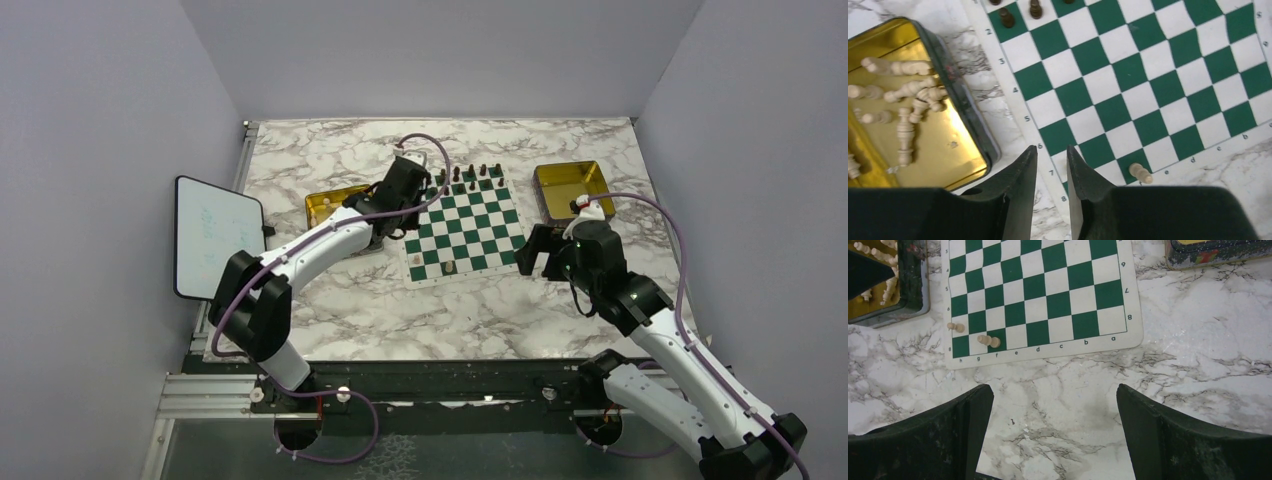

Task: Set up the chess pieces on the board
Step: Pick up the chess piece from the storage box.

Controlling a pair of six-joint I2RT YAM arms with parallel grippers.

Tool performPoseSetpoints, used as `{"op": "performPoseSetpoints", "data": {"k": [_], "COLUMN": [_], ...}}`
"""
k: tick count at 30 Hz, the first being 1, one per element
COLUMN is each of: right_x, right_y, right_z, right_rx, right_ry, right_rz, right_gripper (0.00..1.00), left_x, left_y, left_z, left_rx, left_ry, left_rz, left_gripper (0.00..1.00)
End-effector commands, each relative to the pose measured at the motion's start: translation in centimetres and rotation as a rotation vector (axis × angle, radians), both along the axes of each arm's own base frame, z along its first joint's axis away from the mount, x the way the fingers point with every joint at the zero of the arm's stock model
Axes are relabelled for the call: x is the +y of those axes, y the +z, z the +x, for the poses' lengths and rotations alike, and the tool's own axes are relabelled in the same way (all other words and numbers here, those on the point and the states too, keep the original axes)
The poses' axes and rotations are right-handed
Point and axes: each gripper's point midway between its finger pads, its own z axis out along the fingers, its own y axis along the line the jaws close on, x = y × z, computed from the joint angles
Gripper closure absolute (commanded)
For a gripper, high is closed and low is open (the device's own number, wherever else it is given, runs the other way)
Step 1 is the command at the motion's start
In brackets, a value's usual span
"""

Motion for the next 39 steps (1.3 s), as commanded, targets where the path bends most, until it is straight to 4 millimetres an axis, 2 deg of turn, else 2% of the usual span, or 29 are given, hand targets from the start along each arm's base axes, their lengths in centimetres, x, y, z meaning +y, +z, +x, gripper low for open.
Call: {"op": "performPoseSetpoints", "data": {"k": [1,7,14,24,31,39], "right_x": [0.1,0.0,0.0,-0.3,-0.1,-0.1], "right_y": [0.5,0.6,0.6,0.6,0.4,0.3], "right_z": [0.4,0.0,0.0,0.2,0.4,0.3], "right_rx": [-0.031,-0.031,-0.039,-0.037,-0.028,-0.029], "right_ry": [0.011,0.013,0.016,0.003,0.006,0.007], "right_rz": [0.007,0.003,0.007,-0.005,-0.009,-0.006], "right_gripper": [0.01,0.01,0.01,0.01,0.01,0.01], "left_x": [4.8,10.4,14.8,17.5,18.6,18.3], "left_y": [2.0,1.5,0.2,-3.5,-6.1,-7.5], "left_z": [1.3,3.2,6.0,9.0,8.7,8.7], "left_rx": [-0.024,0.005,0.023,0.113,0.171,0.204], "left_ry": [0.113,0.24,0.363,0.41,0.428,0.414], "left_rz": [0.064,0.047,0.079,0.043,0.063,0.059], "left_gripper": [0.72,0.72,0.72,0.73,0.73,0.74]}}
